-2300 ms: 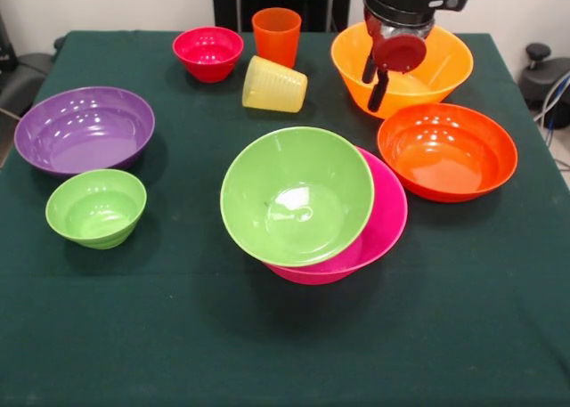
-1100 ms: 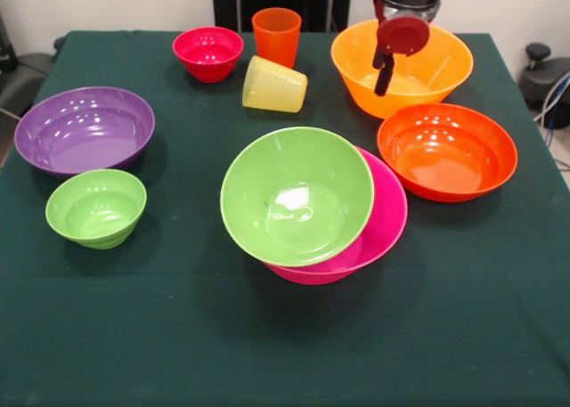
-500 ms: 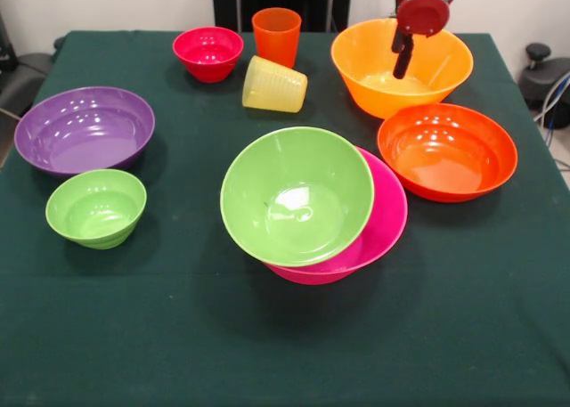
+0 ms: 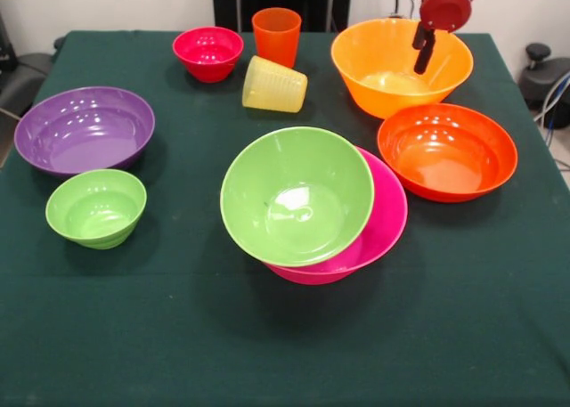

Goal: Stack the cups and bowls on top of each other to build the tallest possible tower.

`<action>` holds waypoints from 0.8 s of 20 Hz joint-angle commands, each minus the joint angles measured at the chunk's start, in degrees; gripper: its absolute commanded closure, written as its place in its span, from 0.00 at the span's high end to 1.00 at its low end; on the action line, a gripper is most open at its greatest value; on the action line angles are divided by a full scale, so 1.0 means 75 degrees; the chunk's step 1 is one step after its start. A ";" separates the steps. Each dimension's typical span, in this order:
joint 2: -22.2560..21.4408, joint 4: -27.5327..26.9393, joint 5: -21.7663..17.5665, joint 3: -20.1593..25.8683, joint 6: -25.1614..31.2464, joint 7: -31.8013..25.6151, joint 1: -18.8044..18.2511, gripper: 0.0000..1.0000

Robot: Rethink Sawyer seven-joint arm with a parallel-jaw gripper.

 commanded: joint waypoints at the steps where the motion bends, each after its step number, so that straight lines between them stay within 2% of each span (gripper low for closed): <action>1: -0.0046 0.0911 0.0482 0.1188 -0.1149 0.1294 -0.0289 1.00; 4: -0.0134 0.0988 0.0468 0.1342 -0.1433 0.0955 -0.0642 1.00; 7: -0.0285 0.0981 0.0053 0.1030 -0.1014 0.0595 -0.0861 1.00; 9: -0.0565 0.1261 -0.0139 0.1137 -0.0947 0.0151 -0.1180 1.00; 11: -0.0585 0.1446 -0.0206 0.1203 -0.1109 0.0114 -0.1251 1.00; 16: -0.0575 0.1701 -0.0212 0.1213 -0.1283 0.0498 -0.1075 1.00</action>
